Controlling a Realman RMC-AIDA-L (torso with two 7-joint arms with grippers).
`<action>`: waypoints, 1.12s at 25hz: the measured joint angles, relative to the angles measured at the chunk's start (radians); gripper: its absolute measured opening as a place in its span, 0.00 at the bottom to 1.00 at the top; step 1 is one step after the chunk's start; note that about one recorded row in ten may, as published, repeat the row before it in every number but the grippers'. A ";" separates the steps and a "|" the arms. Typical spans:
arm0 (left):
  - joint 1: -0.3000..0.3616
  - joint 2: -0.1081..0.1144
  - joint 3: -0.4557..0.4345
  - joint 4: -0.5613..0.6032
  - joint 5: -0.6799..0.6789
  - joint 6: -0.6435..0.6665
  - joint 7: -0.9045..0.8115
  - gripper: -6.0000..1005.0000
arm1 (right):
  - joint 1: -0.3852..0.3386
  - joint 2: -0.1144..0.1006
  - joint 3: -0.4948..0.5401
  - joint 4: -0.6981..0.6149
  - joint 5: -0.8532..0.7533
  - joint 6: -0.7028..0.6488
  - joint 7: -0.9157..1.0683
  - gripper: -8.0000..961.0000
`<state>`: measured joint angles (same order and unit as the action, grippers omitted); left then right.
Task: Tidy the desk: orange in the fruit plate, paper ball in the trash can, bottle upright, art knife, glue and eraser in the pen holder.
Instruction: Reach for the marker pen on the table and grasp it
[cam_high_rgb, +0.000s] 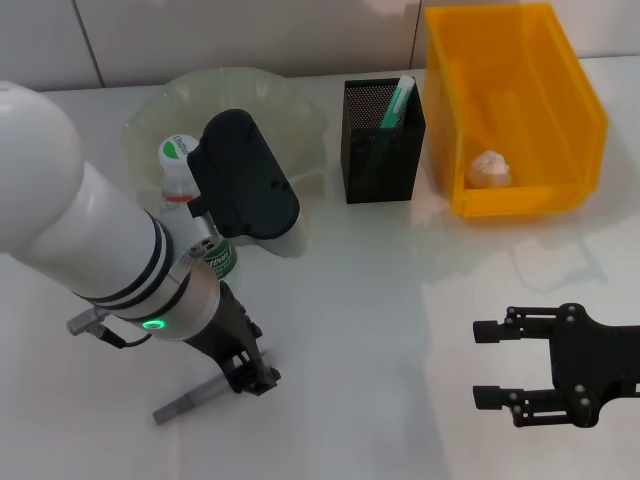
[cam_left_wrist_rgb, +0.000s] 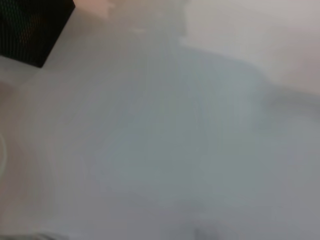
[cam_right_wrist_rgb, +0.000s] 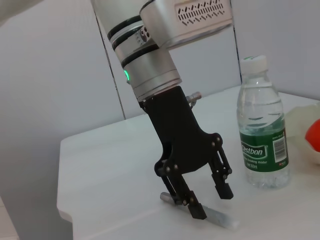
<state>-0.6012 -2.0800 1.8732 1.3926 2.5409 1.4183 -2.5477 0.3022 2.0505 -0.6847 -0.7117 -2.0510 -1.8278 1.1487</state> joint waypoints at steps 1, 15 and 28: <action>-0.006 0.000 0.000 -0.013 0.001 -0.001 -0.002 0.68 | 0.000 0.000 0.001 0.000 0.000 0.000 0.000 0.74; -0.039 0.000 0.003 -0.069 -0.004 -0.016 -0.008 0.43 | 0.002 0.002 -0.004 0.000 0.000 0.009 0.002 0.74; -0.053 0.000 0.005 -0.110 -0.004 -0.014 -0.003 0.39 | 0.005 0.002 -0.004 0.000 -0.002 0.010 0.011 0.74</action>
<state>-0.6544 -2.0801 1.8779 1.2829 2.5366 1.4046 -2.5509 0.3068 2.0525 -0.6888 -0.7117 -2.0526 -1.8177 1.1596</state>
